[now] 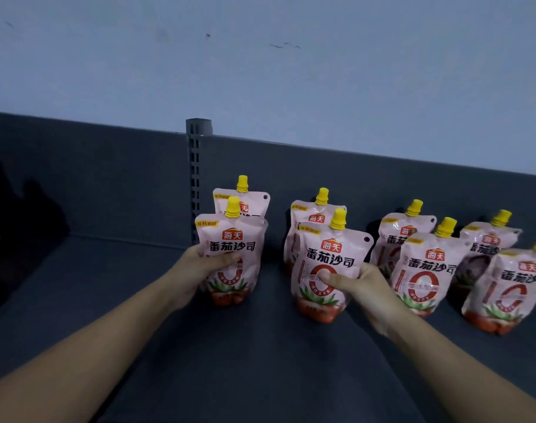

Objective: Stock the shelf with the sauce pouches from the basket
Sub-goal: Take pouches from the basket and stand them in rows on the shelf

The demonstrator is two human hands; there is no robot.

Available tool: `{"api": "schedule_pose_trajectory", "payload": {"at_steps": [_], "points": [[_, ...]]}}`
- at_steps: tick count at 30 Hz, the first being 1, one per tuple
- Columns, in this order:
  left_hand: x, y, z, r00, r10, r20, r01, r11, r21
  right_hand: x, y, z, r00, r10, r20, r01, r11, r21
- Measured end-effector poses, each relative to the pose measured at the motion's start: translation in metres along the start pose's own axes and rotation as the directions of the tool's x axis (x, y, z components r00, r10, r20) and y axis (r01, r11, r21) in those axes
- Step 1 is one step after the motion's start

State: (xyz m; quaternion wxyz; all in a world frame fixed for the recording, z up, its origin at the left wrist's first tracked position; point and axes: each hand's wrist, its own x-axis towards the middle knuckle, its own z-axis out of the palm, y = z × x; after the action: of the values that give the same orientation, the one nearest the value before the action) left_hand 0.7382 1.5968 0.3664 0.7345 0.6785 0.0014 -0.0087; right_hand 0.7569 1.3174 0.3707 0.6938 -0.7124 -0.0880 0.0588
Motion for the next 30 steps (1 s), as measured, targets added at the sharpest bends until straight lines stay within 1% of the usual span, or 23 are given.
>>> {"api": "schedule_pose_trajectory", "payload": {"at_steps": [4,7,13,18,24,27,30], "points": [[-0.002,-0.003,-0.004,0.999,-0.017,0.046,0.008,0.981,0.196,0.002,0.006,-0.006,0.998,-0.01,0.054,0.011,1.0,-0.013],[-0.007,-0.006,-0.013,0.994,-0.064,0.091,0.041,0.97,0.238,0.002,0.015,-0.01,0.994,-0.011,0.11,0.02,0.997,-0.079],[-0.014,-0.009,-0.015,0.996,-0.016,0.093,-0.005,0.976,0.218,0.005,0.019,-0.014,0.99,-0.072,0.122,0.086,0.989,-0.118],[-0.01,-0.012,-0.014,0.995,0.013,0.096,-0.032,0.98,0.195,0.013,0.019,-0.015,0.99,-0.079,0.115,0.095,0.985,-0.144],[-0.005,-0.016,-0.012,0.997,0.02,0.075,-0.033,0.984,0.176,0.015,0.021,-0.021,0.988,-0.107,0.113,0.131,0.963,-0.234],[-0.003,-0.016,-0.013,0.997,0.015,0.074,-0.027,0.985,0.171,0.015,0.02,-0.019,0.987,-0.104,0.119,0.128,0.968,-0.216],[-0.003,-0.013,-0.014,0.995,0.009,0.096,-0.026,0.982,0.186,0.016,0.022,-0.016,0.992,-0.089,0.094,0.107,0.974,-0.201]]}}
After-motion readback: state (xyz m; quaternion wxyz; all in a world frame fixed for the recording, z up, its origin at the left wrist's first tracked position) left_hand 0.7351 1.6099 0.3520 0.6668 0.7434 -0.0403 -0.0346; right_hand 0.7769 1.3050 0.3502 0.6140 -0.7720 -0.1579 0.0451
